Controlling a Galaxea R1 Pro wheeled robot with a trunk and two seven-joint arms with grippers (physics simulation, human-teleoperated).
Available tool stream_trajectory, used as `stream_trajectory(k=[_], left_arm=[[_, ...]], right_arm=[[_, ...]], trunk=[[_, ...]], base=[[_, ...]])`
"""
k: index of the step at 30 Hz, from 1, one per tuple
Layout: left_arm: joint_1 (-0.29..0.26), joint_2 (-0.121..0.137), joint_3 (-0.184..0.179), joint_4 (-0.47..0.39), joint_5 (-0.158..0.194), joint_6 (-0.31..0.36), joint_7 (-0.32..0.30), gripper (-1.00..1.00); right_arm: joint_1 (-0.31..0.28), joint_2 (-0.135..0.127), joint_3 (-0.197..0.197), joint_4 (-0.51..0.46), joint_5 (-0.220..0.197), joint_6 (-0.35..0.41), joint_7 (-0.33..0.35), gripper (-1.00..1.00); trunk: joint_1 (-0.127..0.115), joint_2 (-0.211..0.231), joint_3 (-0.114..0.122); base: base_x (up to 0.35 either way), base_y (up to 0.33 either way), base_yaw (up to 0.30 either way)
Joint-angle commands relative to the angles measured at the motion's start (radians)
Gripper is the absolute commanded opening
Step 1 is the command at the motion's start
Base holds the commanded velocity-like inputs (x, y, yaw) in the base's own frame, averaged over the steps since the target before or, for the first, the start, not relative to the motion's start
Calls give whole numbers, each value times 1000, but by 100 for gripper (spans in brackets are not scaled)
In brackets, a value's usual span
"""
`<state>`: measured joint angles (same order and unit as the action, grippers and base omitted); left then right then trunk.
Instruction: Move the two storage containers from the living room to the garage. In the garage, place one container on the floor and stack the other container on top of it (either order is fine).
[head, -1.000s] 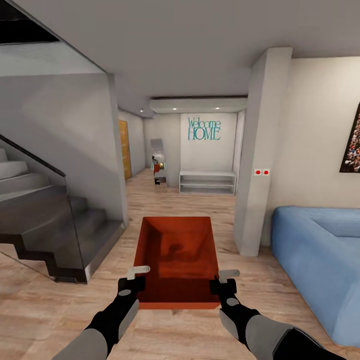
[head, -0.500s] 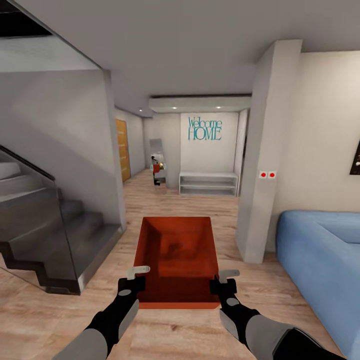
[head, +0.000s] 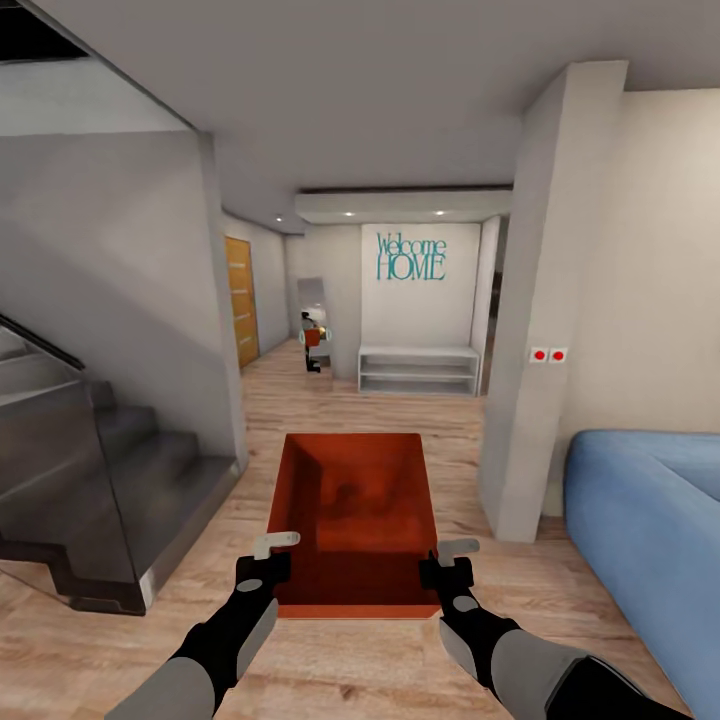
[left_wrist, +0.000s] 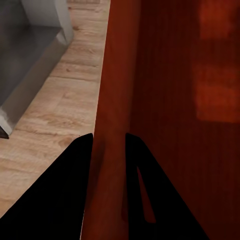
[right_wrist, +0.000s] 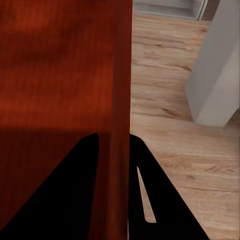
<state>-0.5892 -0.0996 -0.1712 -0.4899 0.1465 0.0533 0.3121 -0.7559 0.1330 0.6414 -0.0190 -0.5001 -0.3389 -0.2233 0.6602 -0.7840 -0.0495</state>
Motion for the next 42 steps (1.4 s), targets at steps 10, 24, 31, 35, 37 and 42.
stream_trajectory(k=[10, 24, 31, 35, 37, 42], left_arm=[[-1, 1, 55, -4, 30, -15, 12, -100], [-1, 1, 55, -4, 30, -15, 12, -100], [-1, 1, 55, -4, 30, -15, 12, -100], [-1, 1, 55, -4, 30, -15, 12, -100], [-1, 1, 54, -4, 30, -15, 12, -100], [-1, 1, 55, -4, 30, -15, 12, -100]], right_arm=[[0, 0, -48, -1, 8, 4, 16, -100], [0, 0, -48, -1, 8, 4, 17, -100], [0, 0, -48, -1, 8, 4, 17, -100], [0, 0, -48, -1, 8, 4, 17, -100], [0, 0, -48, -1, 8, 4, 17, -100], [0, 0, -48, -1, 8, 4, 16, -100]], trunk=[[1, -1, -2], [1, -1, -2], [1, -1, -2], [1, -1, -2], [1, -1, -2], [1, -1, -2]], base=[[321, 0, 0], [321, 0, 0], [321, 0, 0], [321, 0, 0], [321, 0, 0], [322, 0, 0]])
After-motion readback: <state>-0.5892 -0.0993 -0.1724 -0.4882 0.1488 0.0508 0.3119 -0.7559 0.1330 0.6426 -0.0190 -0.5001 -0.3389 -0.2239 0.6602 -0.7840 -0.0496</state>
